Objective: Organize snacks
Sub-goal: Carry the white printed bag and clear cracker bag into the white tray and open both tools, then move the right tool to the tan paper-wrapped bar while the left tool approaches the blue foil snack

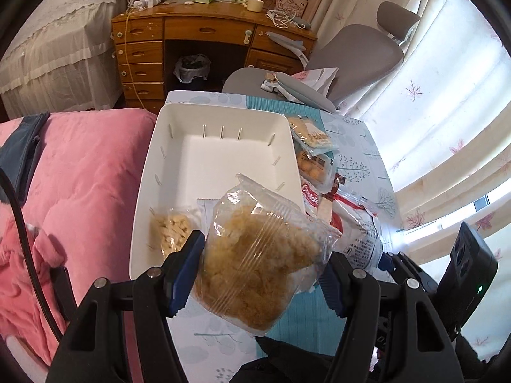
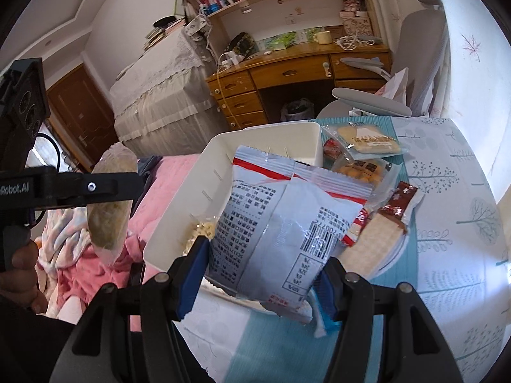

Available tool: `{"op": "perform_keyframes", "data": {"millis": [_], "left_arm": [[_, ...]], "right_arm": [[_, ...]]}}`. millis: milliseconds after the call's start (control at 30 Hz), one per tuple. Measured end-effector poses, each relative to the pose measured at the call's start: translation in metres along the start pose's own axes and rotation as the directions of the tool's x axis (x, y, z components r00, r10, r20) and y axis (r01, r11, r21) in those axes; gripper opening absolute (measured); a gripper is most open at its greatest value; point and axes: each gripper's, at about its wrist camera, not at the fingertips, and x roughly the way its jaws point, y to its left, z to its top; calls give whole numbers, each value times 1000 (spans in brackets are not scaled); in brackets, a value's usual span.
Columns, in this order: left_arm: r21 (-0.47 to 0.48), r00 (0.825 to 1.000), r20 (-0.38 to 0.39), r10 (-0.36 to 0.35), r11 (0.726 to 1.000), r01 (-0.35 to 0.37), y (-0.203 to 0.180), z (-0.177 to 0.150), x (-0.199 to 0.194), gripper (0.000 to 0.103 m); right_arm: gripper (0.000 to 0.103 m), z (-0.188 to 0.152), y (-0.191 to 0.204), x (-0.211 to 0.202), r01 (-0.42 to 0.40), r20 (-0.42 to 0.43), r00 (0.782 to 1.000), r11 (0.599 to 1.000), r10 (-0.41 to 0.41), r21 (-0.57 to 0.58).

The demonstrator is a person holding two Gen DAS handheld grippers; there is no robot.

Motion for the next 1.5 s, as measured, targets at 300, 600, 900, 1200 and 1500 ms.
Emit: {"op": "perform_keyframes", "data": {"millis": [300,600,900,1200,1500], "left_arm": [[50,999,-39,-20,998,22,24,25,23,66],[84,998,-56,-20,996,25,19,26,27,90],[64,999,-45,-22,998,25,20,25,23,90],[49,999,-42,-10,999,12,5,16,18,90],[21,999,-13,-34,999,34,-27,1,9,90]], "right_arm": [[62,-3,23,19,60,8,998,997,-60,39],[75,-6,32,29,137,-46,990,990,-136,29],[82,-4,32,22,155,-39,987,988,-154,17],[82,-1,25,12,152,-36,988,988,-152,9],[82,1,6,-9,139,-45,989,989,-141,-44]]}}
